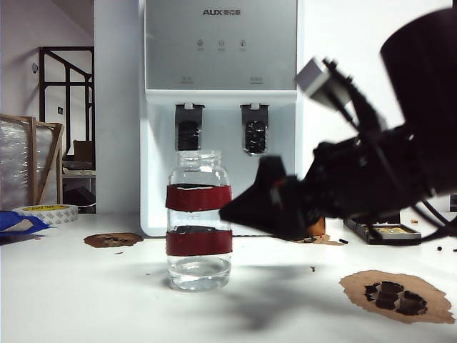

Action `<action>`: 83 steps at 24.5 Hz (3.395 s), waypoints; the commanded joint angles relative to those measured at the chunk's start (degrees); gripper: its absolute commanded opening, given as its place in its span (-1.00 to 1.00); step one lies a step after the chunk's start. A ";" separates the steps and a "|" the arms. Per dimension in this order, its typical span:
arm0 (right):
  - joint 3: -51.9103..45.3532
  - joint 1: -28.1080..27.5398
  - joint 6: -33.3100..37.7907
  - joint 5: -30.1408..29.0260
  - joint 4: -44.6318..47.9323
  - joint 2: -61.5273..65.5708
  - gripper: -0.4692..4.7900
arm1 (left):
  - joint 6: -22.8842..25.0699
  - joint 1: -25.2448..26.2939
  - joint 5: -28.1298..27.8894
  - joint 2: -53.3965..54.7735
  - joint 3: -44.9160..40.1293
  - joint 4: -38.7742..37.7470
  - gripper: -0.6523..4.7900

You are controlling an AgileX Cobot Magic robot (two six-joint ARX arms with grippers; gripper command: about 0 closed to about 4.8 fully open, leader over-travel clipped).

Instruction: Pick up the water bottle with two loops of red belts, then reach the front water dispenser and gently press the gray-black baffle horizontally to get a little water.

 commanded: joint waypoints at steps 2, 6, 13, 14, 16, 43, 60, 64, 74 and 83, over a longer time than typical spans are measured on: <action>-0.81 -0.04 -0.55 3.13 -4.66 -6.58 0.55 | 0.31 -0.04 0.28 0.13 0.31 0.94 0.83; -0.81 -0.07 -2.80 3.13 -7.98 -10.99 -0.82 | 0.31 -0.04 0.28 0.13 0.31 1.11 0.83; -0.79 -0.13 -2.75 3.17 -16.15 -23.21 -0.83 | 0.31 -0.04 0.20 0.09 0.31 1.25 0.83; -0.79 -0.13 -2.78 3.23 -17.62 -24.85 -0.83 | 0.31 -0.04 0.22 0.04 0.31 1.46 0.82; -0.79 -0.15 -2.78 4.39 -21.70 -28.59 -0.83 | 0.31 -0.04 0.11 0.02 0.31 2.05 0.67; -0.70 -0.15 6.99 3.93 -63.69 -74.93 -0.83 | 2.25 3.19 -1.42 -5.01 -5.20 -5.55 -0.78; -0.72 -0.13 6.64 9.53 -68.59 -78.73 -0.83 | -5.92 3.13 -4.74 -18.47 -18.03 13.18 -0.78; -0.72 -0.13 6.62 11.91 -68.81 -79.41 -0.83 | -5.92 3.13 -1.18 -18.47 -18.71 13.09 -0.78; -0.74 -0.13 6.23 13.38 -71.87 -87.30 -0.83 | -5.90 3.13 -0.96 -18.49 -20.46 13.49 -0.78; -0.76 -0.13 6.23 13.38 -71.93 -87.27 -0.83 | -6.03 3.13 1.09 -18.49 -20.70 12.68 -0.78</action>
